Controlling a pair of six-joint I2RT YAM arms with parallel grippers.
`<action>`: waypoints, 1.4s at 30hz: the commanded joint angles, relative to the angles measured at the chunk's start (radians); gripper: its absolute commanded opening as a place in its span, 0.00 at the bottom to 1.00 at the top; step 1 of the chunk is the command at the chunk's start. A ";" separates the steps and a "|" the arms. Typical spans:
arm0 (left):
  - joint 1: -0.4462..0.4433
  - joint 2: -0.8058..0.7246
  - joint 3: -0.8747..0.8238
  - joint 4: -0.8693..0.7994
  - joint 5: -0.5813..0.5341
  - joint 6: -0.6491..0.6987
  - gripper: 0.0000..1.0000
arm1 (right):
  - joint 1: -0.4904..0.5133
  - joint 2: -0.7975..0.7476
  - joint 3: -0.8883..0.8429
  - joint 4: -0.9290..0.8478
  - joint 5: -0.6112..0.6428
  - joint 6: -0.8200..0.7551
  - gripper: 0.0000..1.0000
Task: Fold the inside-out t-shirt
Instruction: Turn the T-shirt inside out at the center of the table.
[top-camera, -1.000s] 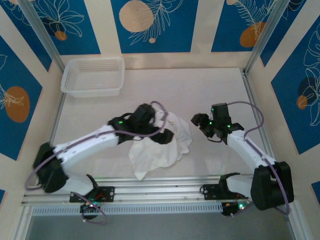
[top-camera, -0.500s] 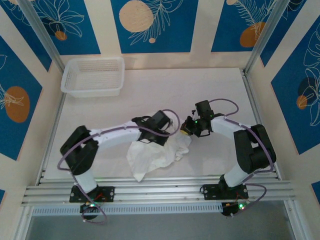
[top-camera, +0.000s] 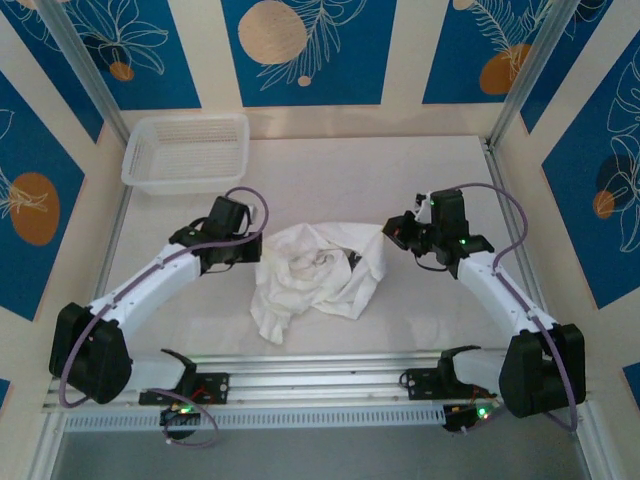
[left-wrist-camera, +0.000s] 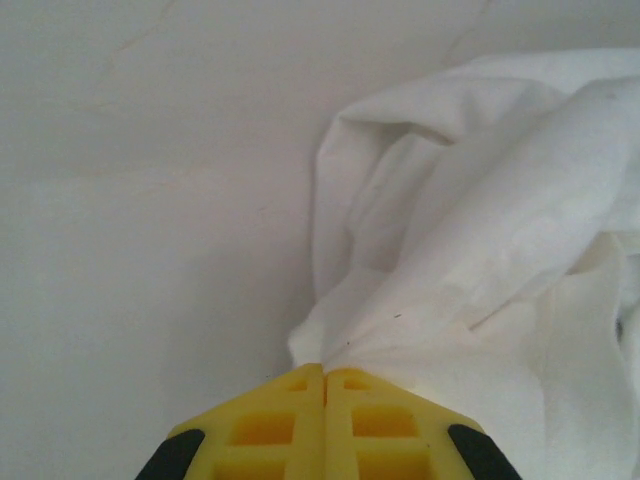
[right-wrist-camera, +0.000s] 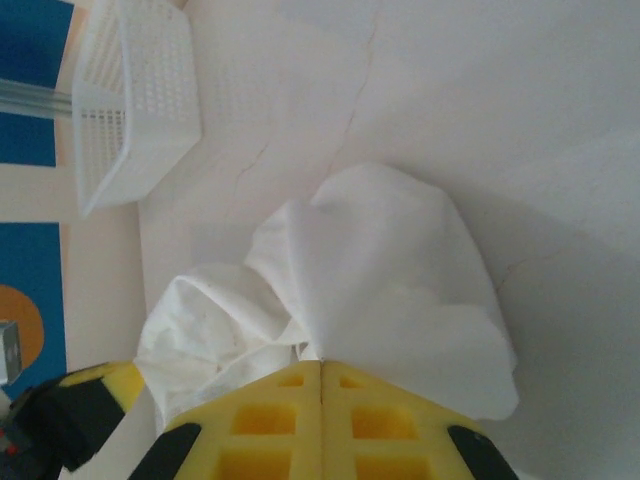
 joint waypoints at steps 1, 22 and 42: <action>0.059 -0.031 -0.017 -0.074 -0.076 -0.043 0.00 | 0.024 -0.011 0.036 -0.034 -0.038 -0.003 0.00; -0.172 0.029 0.110 0.070 0.174 -0.190 0.68 | 0.143 0.019 0.095 -0.228 0.313 -0.080 0.52; -0.270 0.331 0.150 0.096 0.035 -0.165 0.00 | 0.251 0.594 0.381 -0.149 0.071 -0.145 0.05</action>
